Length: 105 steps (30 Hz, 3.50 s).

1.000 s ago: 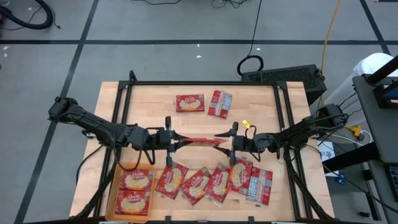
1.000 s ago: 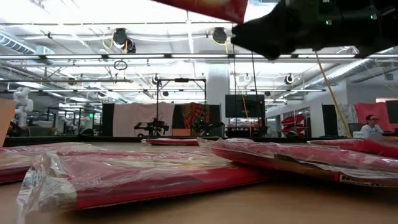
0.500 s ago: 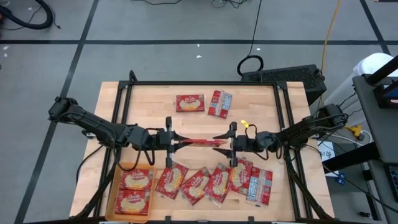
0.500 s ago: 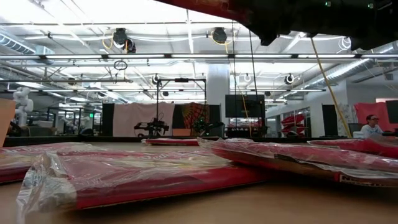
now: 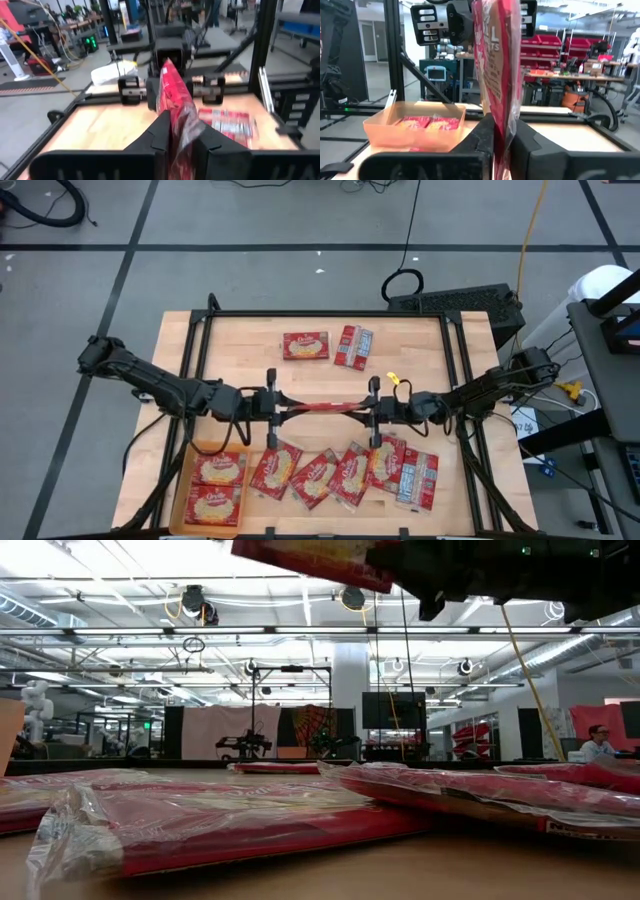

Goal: Sort popcorn bags into baskets
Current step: Put the red popcorn bag into the orange bin

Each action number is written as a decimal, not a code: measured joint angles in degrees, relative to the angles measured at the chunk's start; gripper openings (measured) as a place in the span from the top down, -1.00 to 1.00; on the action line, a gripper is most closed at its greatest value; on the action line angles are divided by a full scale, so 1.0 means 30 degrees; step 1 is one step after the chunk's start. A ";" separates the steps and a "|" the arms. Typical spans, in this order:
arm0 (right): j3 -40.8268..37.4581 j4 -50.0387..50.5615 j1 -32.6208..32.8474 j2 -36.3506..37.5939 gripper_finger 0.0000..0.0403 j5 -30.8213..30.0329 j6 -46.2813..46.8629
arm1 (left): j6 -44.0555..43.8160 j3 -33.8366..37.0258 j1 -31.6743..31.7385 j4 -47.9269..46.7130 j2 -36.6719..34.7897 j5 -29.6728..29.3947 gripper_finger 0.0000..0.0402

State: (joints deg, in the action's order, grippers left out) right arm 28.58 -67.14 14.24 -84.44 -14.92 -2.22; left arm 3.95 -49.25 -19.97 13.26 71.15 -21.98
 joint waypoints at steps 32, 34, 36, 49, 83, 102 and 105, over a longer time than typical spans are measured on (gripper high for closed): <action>-0.0007 0.6593 -0.0416 -0.0007 0.97 -0.1078 0.2904 | -0.4960 -0.1284 0.3928 -0.3604 0.3099 0.5870 -0.15; -0.0007 0.7040 -0.0529 -0.0007 0.97 -0.1078 0.3167 | -0.4882 -0.1929 0.4187 -0.4311 0.3813 0.5993 -0.13; -0.0007 0.7339 -0.0629 -0.0007 0.97 -0.1071 0.3576 | -0.4477 -0.2426 0.4422 -0.5332 0.4433 0.6235 -0.12; -0.0007 0.9006 -0.0721 -0.0015 0.97 -0.0991 0.4029 | -0.4419 -0.3120 0.5376 -0.5496 0.6764 0.6668 0.14; -0.1226 0.7963 -0.0699 -0.0007 0.12 -0.0998 0.4529 | -1.6439 -0.3120 -0.1635 -1.7262 -0.0397 0.6088 0.89; -0.1566 0.6866 -0.0509 -0.0009 0.13 -0.0933 0.4000 | -2.7061 -0.3120 -1.1954 -1.9173 -0.0661 0.3454 0.84; -0.1566 0.6678 -0.0322 -0.0007 0.13 -0.0931 0.4216 | -2.7295 -0.3120 -1.2838 -2.0173 -0.0661 0.3699 0.83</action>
State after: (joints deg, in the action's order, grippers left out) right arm 23.88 -47.11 13.27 -84.47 -17.71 10.43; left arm -77.93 -58.61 -58.48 -47.26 69.17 -10.88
